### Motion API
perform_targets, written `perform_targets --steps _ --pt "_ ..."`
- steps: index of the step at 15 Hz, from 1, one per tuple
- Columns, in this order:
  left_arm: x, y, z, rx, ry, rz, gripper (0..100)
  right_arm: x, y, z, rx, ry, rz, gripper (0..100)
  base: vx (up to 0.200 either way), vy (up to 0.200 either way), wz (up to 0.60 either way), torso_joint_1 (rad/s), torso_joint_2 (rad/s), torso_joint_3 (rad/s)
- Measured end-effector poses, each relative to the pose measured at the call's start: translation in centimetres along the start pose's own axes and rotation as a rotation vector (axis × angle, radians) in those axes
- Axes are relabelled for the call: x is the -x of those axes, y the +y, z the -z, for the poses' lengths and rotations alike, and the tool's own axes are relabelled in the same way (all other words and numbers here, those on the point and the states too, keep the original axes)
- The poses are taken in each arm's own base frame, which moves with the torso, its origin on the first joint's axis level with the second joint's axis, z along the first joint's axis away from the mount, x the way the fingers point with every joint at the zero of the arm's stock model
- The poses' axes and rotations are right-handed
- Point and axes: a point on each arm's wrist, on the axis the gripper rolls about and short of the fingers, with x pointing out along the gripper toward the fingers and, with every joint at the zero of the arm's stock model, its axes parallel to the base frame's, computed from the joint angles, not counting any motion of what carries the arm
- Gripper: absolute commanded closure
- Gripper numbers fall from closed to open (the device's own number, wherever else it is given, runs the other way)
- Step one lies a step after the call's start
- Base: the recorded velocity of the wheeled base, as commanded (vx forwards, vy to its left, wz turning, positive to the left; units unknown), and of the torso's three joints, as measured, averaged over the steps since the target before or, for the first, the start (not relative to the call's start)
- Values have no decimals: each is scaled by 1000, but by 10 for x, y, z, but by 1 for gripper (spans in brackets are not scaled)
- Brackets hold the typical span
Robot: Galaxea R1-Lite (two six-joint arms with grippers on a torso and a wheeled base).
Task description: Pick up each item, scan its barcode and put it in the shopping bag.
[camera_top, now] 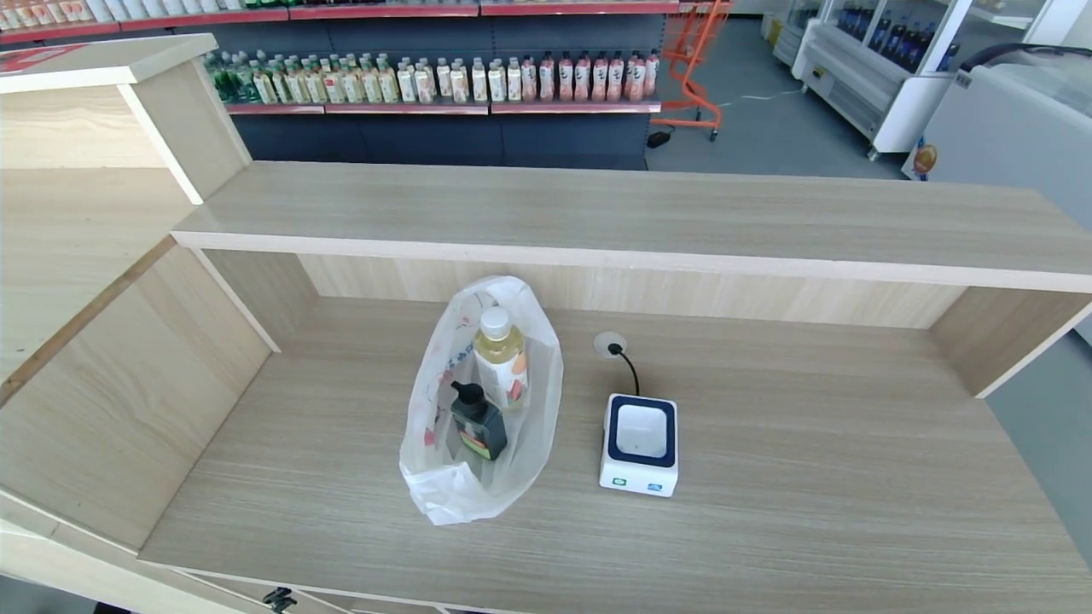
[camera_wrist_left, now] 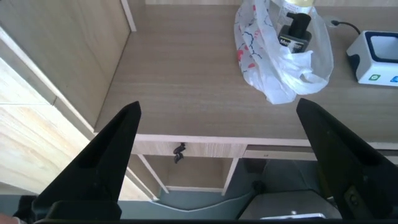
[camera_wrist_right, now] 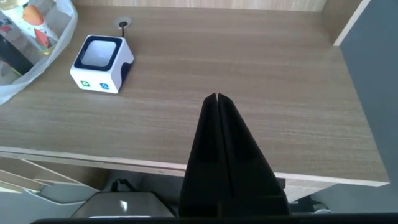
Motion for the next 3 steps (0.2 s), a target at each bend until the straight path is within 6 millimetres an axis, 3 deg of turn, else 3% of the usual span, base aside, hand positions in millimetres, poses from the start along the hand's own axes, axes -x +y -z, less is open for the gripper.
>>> perform_targets --steps 3 --pt "0 0 0 0 0 1 0 0 0 0 2 0 2 100 0 0 0 0 0 0"
